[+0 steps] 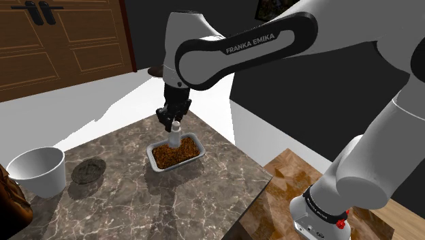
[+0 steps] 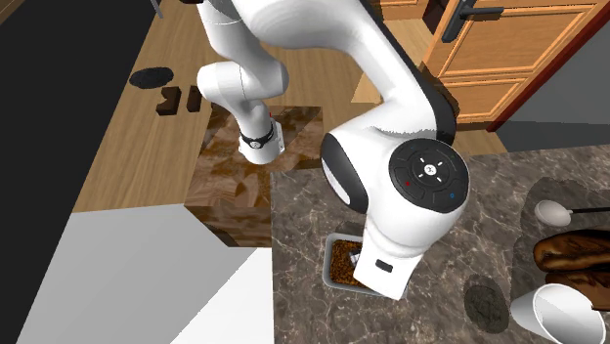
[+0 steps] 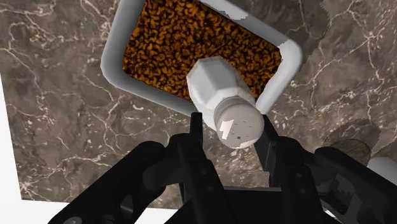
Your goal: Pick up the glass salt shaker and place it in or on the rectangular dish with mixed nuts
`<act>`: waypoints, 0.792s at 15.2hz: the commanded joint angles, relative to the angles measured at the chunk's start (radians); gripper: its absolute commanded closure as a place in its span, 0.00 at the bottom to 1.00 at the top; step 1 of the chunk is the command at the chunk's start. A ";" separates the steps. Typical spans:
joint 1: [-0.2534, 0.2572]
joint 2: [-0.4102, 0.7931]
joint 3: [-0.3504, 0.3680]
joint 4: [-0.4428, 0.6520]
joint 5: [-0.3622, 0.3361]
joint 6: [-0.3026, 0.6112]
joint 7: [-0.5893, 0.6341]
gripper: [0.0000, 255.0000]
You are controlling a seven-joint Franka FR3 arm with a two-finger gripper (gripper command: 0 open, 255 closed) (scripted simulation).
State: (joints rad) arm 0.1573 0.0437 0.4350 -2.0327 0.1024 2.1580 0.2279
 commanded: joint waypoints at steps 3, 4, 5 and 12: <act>0.002 0.022 0.000 -0.034 -0.008 0.055 0.001 1.00; 0.002 0.022 0.000 -0.034 -0.008 0.055 0.001 1.00; 0.002 0.022 0.000 -0.034 -0.008 0.055 0.001 1.00; 0.002 0.022 0.000 -0.034 -0.008 0.055 0.001 0.00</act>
State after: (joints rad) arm 0.1589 0.0658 0.4352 -2.0667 0.0947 2.2129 0.2286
